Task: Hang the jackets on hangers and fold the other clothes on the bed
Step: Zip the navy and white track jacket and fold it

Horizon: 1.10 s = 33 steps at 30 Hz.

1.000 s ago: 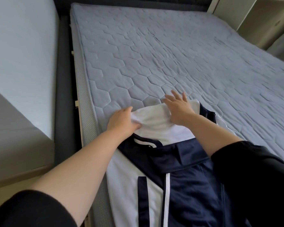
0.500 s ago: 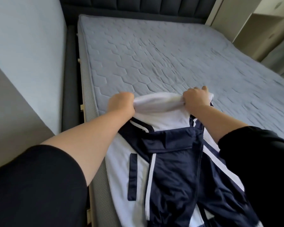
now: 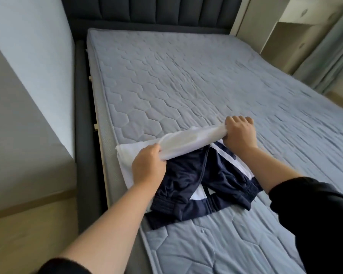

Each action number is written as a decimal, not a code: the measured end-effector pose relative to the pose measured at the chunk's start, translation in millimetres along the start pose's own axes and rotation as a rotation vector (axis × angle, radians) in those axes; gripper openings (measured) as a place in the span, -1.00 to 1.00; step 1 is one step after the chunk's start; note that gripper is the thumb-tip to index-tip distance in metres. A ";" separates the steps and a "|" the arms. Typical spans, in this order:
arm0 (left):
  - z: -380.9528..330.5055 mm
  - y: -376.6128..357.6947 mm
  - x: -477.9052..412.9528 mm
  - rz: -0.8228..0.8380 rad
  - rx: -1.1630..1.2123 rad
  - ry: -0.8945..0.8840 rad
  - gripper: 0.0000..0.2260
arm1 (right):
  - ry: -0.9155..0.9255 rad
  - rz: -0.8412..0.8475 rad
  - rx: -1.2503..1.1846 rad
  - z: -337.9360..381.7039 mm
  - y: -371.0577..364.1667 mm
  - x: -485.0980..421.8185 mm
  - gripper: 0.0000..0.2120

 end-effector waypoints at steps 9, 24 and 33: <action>-32.9 -20.7 102.3 0.535 -0.281 -0.397 -0.83 | -0.020 0.080 -0.004 -40.3 14.2 124.5 -0.70; -10.6 -50.5 165.8 0.731 -0.646 -0.564 -0.19 | 0.157 0.602 0.118 -10.5 -41.5 220.1 -0.05; -35.6 -5.0 104.8 0.296 -0.201 -0.622 -0.71 | 0.148 0.390 -0.034 20.6 -11.9 188.2 -0.73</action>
Point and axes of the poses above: each hand's wrist, its own x-axis away from the middle knuckle, its own y-axis out of the back of the hand, z = x × y, the point moved 9 cm from there along -x, towards the middle knuckle, and after that the axes turned 15 degrees about -z, right-handed, at the moved point
